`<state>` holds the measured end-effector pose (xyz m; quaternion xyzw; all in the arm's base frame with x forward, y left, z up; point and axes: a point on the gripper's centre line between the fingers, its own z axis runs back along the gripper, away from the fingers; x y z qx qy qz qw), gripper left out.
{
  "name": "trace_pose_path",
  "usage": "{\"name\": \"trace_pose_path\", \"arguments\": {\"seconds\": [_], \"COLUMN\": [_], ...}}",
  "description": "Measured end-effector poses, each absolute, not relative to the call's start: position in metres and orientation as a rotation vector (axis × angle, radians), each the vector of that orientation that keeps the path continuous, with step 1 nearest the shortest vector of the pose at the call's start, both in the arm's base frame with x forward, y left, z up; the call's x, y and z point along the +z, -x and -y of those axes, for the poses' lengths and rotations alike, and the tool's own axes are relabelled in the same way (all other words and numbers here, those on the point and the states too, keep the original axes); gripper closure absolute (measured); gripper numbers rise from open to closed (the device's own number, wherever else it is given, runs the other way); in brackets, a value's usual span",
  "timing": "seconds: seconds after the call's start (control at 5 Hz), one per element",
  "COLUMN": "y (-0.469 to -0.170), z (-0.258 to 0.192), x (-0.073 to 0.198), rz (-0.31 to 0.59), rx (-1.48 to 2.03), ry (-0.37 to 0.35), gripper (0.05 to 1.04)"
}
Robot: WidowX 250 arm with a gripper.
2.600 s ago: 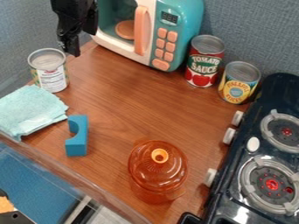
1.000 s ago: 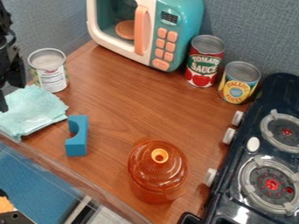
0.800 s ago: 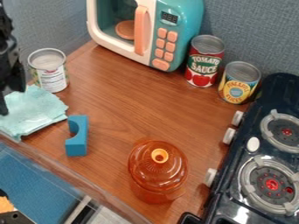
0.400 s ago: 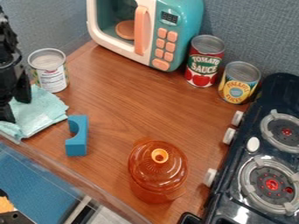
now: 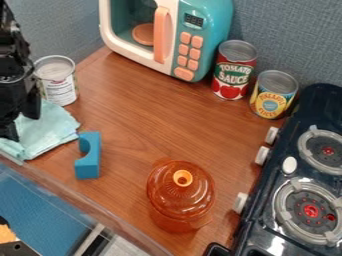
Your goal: Move the dish towel to the right
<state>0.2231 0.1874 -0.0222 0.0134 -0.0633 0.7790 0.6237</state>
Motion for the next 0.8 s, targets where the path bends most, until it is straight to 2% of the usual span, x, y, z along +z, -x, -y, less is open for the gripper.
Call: {"name": "trace_pose_path", "arguments": {"seconds": [0.4, 0.8], "y": [-0.250, -0.298], "z": [-0.140, -0.108], "x": [-0.021, -0.019], "rz": [0.089, 0.092], "rx": [1.691, 1.651], "ry": [0.025, 0.051], "gripper": [0.085, 0.084]}}
